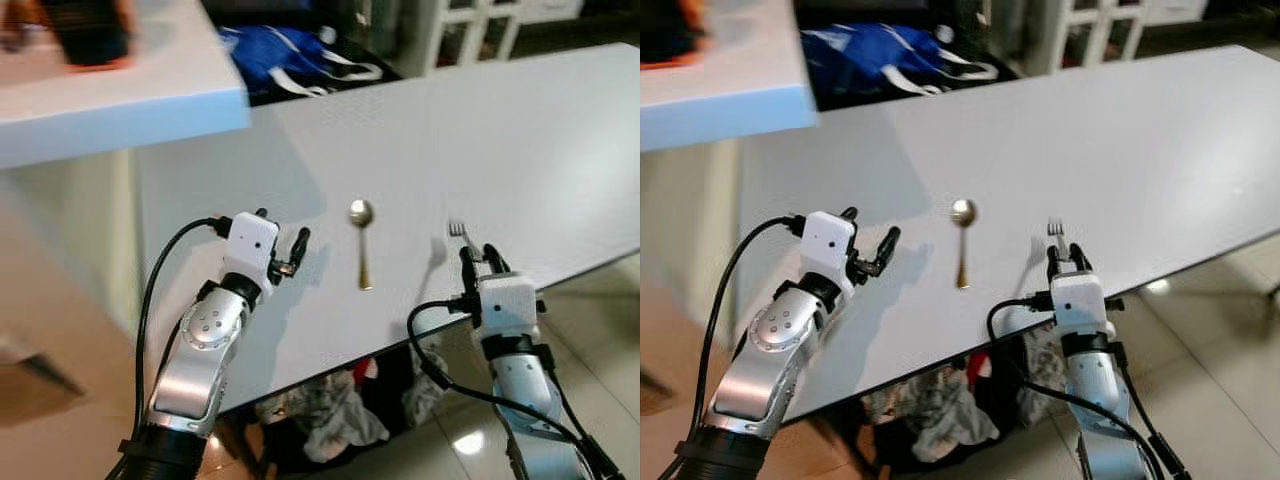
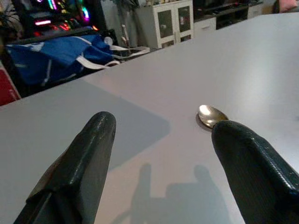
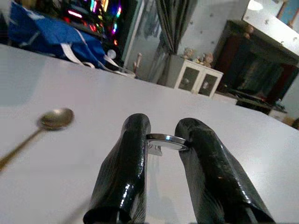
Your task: Setting the table
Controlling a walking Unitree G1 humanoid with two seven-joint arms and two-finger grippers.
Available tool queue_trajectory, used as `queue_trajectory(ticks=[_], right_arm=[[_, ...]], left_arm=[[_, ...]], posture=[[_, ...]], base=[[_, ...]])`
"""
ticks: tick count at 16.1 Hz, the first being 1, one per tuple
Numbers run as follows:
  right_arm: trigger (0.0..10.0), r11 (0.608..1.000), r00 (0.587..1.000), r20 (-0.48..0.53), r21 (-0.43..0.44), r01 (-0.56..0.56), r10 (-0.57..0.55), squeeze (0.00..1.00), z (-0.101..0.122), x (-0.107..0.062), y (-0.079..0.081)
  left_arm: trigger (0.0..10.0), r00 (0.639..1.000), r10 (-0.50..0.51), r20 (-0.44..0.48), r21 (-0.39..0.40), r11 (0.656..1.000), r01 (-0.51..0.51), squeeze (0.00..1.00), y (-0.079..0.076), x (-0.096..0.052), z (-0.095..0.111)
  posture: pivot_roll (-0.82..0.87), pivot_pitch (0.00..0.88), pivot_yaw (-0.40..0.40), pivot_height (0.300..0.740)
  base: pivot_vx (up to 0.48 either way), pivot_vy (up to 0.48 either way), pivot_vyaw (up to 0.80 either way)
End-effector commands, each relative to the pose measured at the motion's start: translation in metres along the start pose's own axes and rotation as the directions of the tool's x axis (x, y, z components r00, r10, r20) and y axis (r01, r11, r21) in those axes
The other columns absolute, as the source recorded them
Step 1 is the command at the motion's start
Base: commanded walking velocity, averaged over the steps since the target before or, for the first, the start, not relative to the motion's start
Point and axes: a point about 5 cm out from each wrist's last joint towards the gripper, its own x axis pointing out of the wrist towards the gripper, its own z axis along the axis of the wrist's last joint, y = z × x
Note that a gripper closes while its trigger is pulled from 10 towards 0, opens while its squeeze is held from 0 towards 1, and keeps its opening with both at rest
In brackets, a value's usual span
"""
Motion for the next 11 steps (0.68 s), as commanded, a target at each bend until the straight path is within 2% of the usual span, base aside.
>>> queue_trajectory(ticks=[1,8,11], right_arm=[[0.0,1.000,1.000,0.030,-0.009,0.009,-0.009,0.00,0.0054,0.0026,-0.0032],[0.0,1.000,0.999,0.032,-0.009,0.003,-0.003,0.00,0.0049,0.0044,-0.0014],[0.0,1.000,0.999,0.034,-0.010,-0.003,0.003,0.00,0.0050,0.0053,-0.0009]], left_arm=[[10.0,1.000,-0.003,0.005,0.015,1.000,0.003,0.00,-0.0003,0.0003,0.0026],[10.0,1.000,-0.011,0.005,0.018,1.000,0.011,0.00,-0.0006,0.0008,0.0018],[10.0,1.000,0.009,0.006,0.004,1.000,-0.009,0.00,0.0013,0.0003,0.0018]], posture=[[0.01,0.003,0.030,0.740],[0.02,0.000,0.034,0.740],[0.02,0.000,0.030,0.740]], base=[[0.458,0.000,0.00],[0.477,0.000,0.00],[0.000,0.000,0.00]])
